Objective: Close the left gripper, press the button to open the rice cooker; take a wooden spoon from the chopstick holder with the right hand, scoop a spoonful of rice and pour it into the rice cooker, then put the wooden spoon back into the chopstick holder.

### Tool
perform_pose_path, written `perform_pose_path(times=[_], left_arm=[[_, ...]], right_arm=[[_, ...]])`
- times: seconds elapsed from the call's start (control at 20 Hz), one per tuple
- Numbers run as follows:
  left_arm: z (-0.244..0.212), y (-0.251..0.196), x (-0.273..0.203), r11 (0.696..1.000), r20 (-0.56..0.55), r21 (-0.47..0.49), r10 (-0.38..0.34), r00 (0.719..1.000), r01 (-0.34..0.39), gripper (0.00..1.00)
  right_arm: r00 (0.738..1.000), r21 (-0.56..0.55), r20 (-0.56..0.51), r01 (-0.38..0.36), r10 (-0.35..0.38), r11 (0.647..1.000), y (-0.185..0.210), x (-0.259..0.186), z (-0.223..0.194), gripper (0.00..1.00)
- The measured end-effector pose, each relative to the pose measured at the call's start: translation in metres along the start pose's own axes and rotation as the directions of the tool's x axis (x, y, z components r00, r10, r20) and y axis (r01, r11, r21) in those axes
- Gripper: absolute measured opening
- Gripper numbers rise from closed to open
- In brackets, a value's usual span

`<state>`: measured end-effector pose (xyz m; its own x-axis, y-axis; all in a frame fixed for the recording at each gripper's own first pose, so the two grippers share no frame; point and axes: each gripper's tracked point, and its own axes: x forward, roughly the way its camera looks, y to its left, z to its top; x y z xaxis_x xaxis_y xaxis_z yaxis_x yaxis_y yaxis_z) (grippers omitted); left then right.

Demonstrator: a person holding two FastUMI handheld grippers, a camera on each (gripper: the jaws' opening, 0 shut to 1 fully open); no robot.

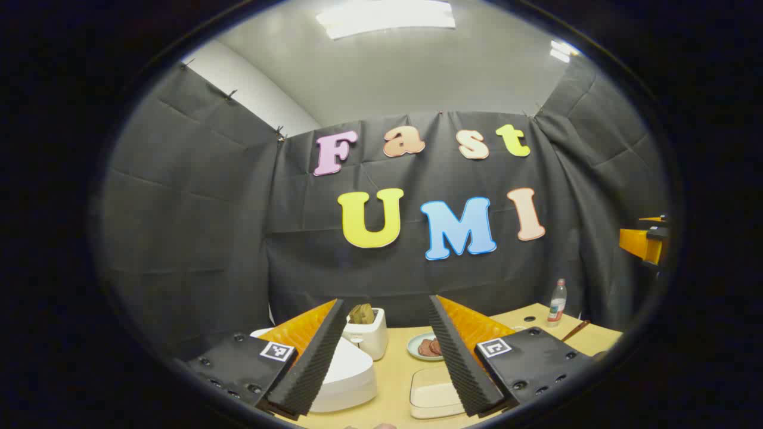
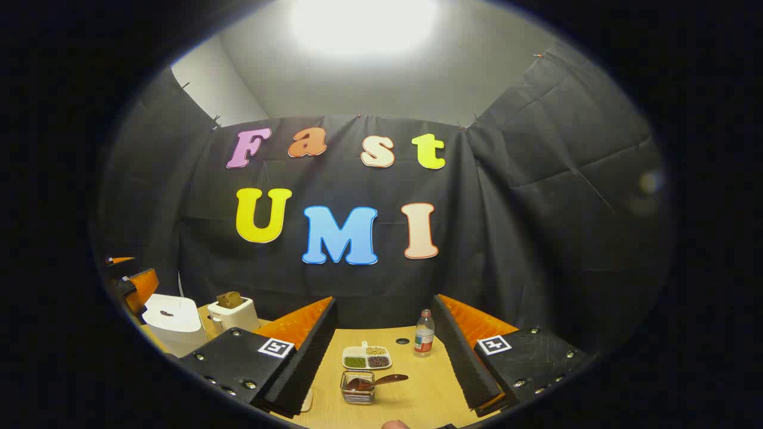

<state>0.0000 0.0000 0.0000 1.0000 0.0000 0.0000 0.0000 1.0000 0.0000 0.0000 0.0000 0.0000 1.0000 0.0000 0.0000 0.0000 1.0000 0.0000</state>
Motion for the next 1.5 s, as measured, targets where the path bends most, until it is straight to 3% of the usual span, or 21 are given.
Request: perform_pose_path(times=[0.9, 1.0, 1.05, 1.15, 1.2, 1.25, 1.4, 1.5], left_arm=[[0.004, 0.009, -0.002, 0.999, -0.004, 0.018, 0.04, 0.999, -0.04, 0.91], [0.004, 0.009, 0.0, 0.999, -0.004, 0.019, 0.044, 0.999, -0.044, 0.96], [0.004, 0.009, 0.0, 0.999, -0.003, 0.019, 0.046, 0.999, -0.046, 0.91], [0.004, 0.01, 0.003, 0.999, -0.001, 0.016, 0.046, 0.999, -0.046, 0.91], [0.003, 0.009, 0.004, 0.999, -0.001, 0.013, 0.043, 0.999, -0.043, 1.0], [0.004, 0.008, 0.006, 0.999, -0.001, 0.011, 0.042, 0.999, -0.042, 1.0], [0.005, 0.009, 0.007, 0.999, 0.001, 0.009, 0.039, 0.999, -0.039, 0.89], [0.004, 0.012, 0.009, 0.999, 0.0, 0.01, 0.048, 0.999, -0.048, 0.74]], right_arm=[[1.0, 0.013, -0.016, -0.018, 0.018, 1.0, -0.002, 0.011, -0.008, 0.96], [1.0, 0.011, -0.017, -0.02, 0.02, 1.0, -0.001, 0.013, -0.009, 0.96], [1.0, 0.009, -0.018, -0.022, 0.023, 1.0, 0.0, 0.014, -0.009, 0.96], [1.0, 0.005, -0.016, -0.025, 0.025, 1.0, 0.002, 0.016, -0.007, 0.96], [1.0, 0.003, -0.014, -0.026, 0.026, 1.0, 0.002, 0.018, -0.006, 0.96], [1.0, 0.002, -0.011, -0.028, 0.028, 1.0, 0.003, 0.019, -0.006, 0.96], [0.999, -0.007, -0.001, -0.032, 0.032, 0.999, 0.006, 0.021, -0.001, 0.96], [0.999, -0.011, 0.002, -0.038, 0.038, 0.999, 0.009, 0.023, -0.001, 0.96]])
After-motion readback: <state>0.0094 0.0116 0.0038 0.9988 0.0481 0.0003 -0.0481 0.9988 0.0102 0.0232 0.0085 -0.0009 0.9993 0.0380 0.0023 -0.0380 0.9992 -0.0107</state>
